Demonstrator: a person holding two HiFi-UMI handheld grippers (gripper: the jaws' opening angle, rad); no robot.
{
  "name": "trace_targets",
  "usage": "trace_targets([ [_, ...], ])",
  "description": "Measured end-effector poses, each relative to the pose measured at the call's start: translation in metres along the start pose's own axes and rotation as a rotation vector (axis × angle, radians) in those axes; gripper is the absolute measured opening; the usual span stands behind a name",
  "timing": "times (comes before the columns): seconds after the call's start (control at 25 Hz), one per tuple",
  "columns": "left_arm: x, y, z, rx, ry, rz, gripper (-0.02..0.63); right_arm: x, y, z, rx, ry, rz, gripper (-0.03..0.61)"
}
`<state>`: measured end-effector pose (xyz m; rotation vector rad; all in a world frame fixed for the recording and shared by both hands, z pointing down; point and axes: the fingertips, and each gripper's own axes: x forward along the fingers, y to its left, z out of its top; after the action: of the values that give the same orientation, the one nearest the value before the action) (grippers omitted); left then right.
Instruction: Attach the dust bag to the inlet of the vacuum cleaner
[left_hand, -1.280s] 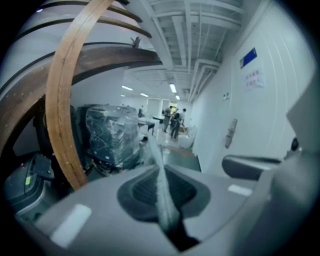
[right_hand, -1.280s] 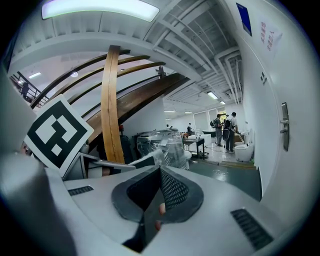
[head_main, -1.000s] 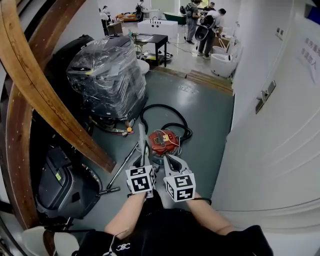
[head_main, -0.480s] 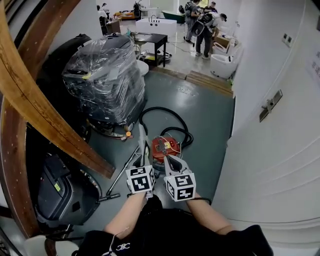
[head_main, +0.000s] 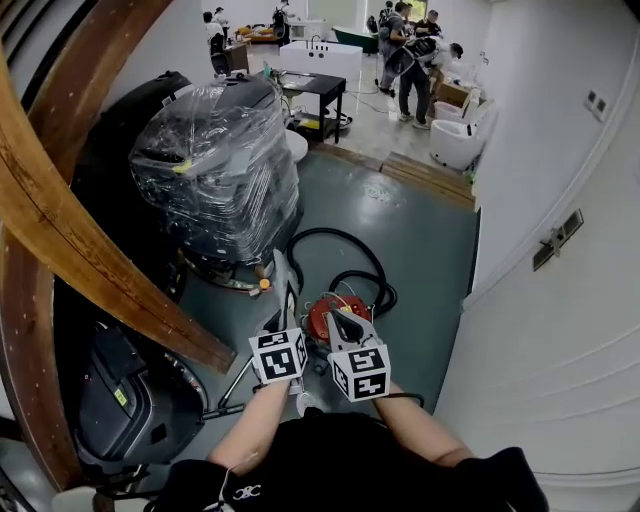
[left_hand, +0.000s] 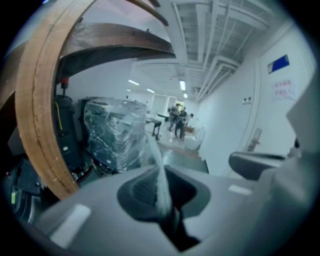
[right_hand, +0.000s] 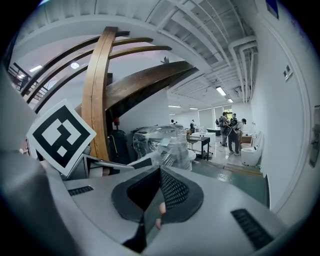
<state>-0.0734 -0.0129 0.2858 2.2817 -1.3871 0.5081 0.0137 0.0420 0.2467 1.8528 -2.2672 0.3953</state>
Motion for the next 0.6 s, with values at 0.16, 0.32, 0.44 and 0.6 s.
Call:
trace_targets([
  [0.16, 0.025, 0.011, 0.019, -0.002, -0.007, -0.009, 0.020, 0.027, -0.012, 0.011, -0.004, 0.007, -0.017, -0.002],
  [0.32, 0.042, 0.020, 0.039, 0.001, -0.019, -0.015, 0.020, 0.052, -0.016, 0.025, 0.013, 0.005, -0.018, -0.002],
  [0.44, 0.053, 0.031, 0.047, -0.002, -0.019, -0.013, 0.020, 0.072, -0.013, 0.030, 0.006, 0.005, -0.006, -0.002],
  [0.6, 0.066, 0.045, 0.047, -0.009, 0.001, -0.008, 0.020, 0.095, -0.007, 0.026, 0.013, 0.024, 0.014, -0.002],
])
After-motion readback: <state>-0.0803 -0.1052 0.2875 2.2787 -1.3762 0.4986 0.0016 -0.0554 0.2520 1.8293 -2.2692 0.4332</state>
